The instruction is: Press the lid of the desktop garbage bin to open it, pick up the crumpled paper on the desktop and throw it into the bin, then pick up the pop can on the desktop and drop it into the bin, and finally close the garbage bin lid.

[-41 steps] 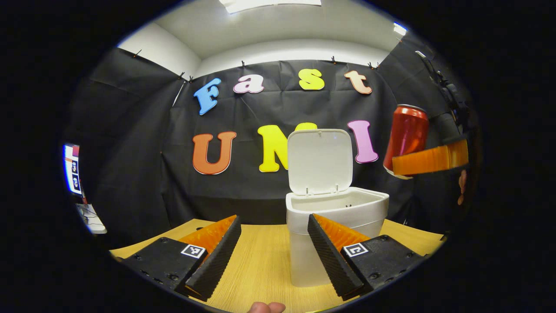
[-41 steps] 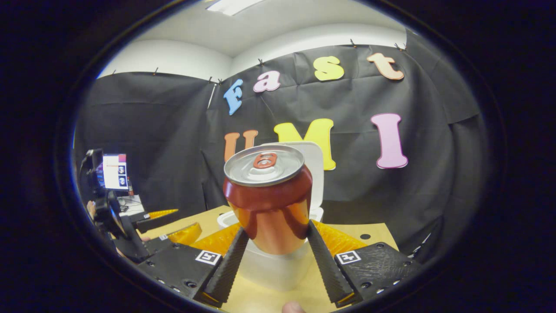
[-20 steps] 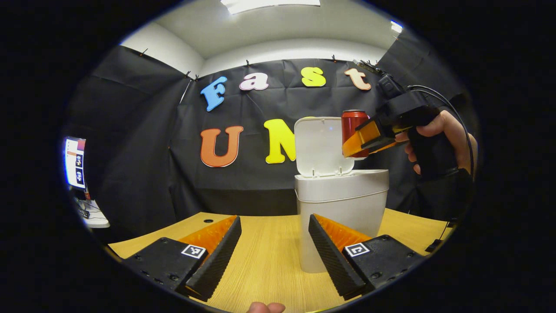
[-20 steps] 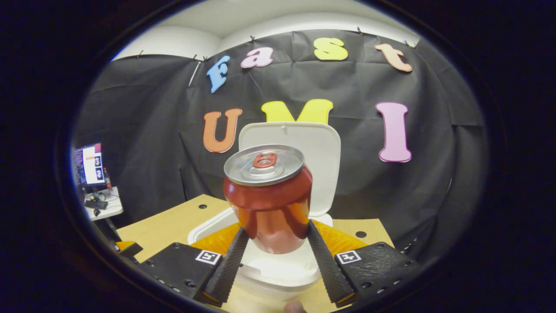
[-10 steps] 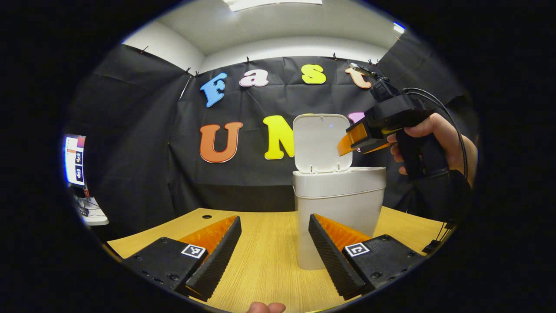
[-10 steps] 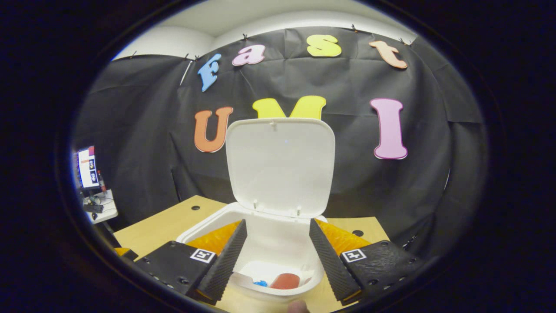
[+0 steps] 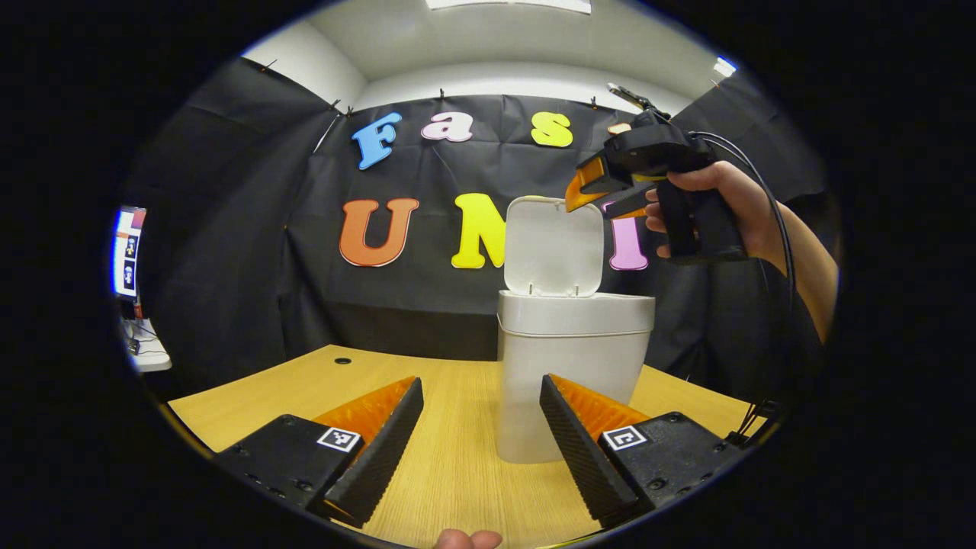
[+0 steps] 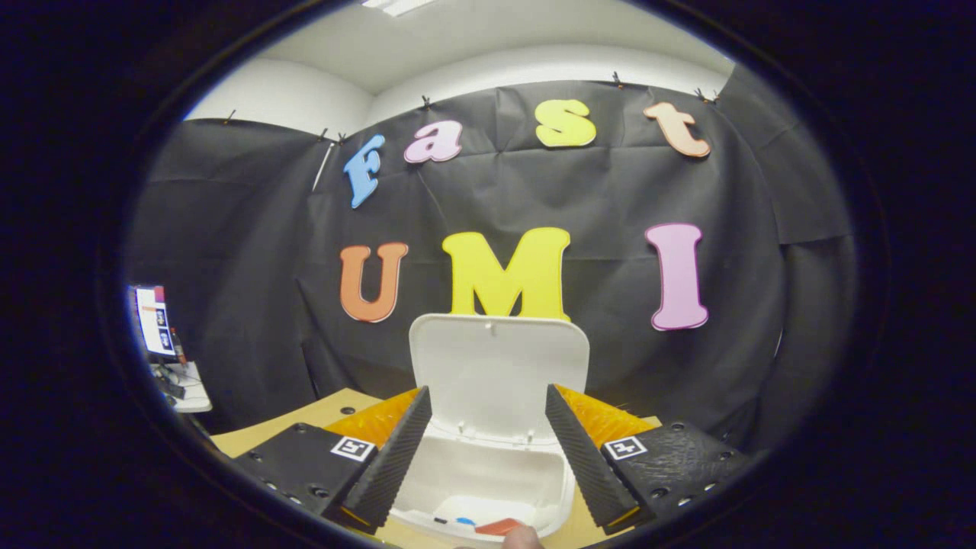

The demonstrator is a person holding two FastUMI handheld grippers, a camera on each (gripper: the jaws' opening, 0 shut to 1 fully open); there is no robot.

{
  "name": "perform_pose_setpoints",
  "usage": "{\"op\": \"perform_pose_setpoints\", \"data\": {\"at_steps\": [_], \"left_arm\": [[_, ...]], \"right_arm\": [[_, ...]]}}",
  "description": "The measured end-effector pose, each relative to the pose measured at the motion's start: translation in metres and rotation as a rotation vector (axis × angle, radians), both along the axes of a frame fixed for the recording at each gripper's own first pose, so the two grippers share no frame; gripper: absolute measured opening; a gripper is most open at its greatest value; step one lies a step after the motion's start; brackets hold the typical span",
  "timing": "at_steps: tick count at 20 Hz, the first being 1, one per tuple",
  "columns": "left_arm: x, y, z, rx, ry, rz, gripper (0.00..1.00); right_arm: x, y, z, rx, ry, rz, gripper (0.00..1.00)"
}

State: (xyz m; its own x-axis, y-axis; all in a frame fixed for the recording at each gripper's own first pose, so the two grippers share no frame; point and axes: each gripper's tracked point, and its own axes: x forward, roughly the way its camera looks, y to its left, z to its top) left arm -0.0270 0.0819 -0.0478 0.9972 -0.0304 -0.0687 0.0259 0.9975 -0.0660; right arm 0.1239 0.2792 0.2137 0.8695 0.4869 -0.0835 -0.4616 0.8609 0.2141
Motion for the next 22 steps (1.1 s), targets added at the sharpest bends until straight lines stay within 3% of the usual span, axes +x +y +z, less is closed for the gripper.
{"op": "perform_pose_setpoints", "data": {"at_steps": [6, 10, 16, 22], "left_arm": [[0.004, 0.004, -0.009, -0.012, 0.022, -0.008, 0.99], [0.0, 0.009, -0.004, 0.018, 0.011, 0.002, 0.99], [0.001, 0.009, -0.001, 0.003, 0.002, -0.004, 0.99], [-0.002, 0.007, 0.001, 0.034, -0.012, -0.014, 0.99]], "right_arm": [[0.024, 0.009, 0.052, -0.07, -0.109, -0.046, 0.93], [0.044, 0.015, 0.071, -0.05, -0.108, -0.051, 0.93], [0.09, 0.036, 0.051, -0.109, -0.041, -0.067, 0.95], [0.11, 0.033, 0.042, -0.068, 0.013, -0.097, 0.97]]}}
